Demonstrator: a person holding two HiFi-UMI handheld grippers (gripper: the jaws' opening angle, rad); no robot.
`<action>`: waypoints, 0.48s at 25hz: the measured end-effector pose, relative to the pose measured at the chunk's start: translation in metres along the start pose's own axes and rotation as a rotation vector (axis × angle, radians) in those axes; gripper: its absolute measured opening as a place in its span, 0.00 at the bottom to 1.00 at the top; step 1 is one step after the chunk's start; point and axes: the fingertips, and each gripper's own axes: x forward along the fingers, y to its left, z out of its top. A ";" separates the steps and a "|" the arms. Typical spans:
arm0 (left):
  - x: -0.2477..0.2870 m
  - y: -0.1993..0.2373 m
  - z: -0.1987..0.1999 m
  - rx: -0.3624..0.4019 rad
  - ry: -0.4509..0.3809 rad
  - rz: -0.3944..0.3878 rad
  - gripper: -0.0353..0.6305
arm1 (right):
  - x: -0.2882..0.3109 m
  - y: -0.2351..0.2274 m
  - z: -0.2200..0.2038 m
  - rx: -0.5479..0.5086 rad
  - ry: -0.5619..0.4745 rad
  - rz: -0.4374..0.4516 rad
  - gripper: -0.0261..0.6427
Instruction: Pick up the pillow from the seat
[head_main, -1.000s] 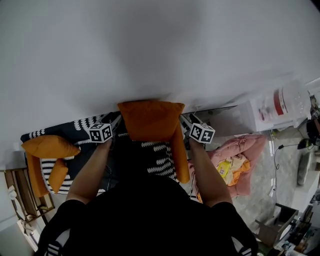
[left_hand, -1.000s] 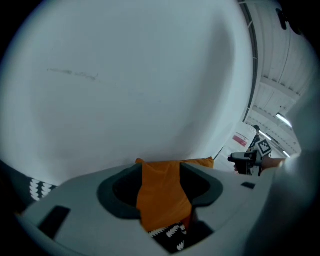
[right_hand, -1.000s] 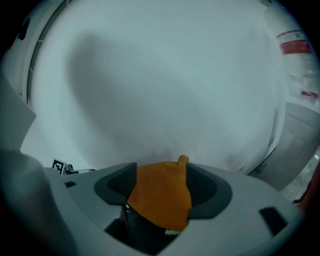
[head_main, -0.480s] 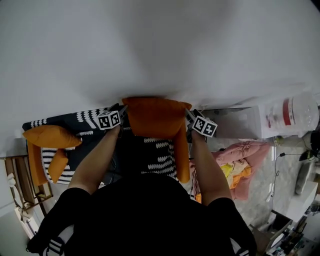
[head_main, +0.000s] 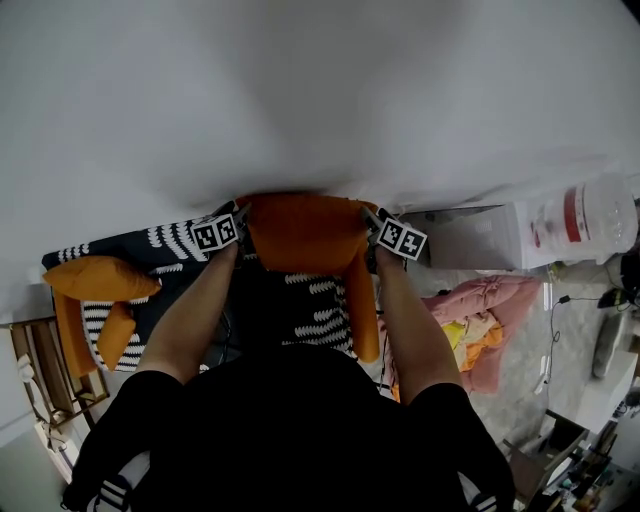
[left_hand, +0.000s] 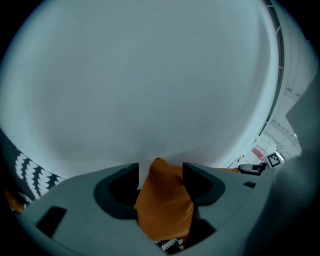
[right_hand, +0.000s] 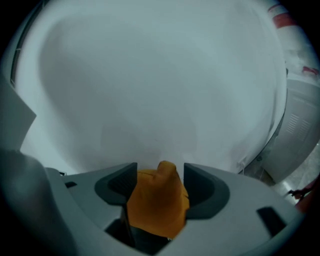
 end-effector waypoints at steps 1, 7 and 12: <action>0.001 0.001 0.000 -0.004 0.000 0.001 0.47 | 0.003 -0.001 0.000 -0.001 0.004 -0.004 0.48; 0.008 0.003 0.001 -0.012 0.018 -0.006 0.43 | 0.014 0.001 -0.001 -0.034 0.028 -0.039 0.39; 0.009 0.000 -0.003 0.000 0.034 -0.014 0.31 | 0.019 0.003 -0.003 -0.078 0.048 -0.055 0.32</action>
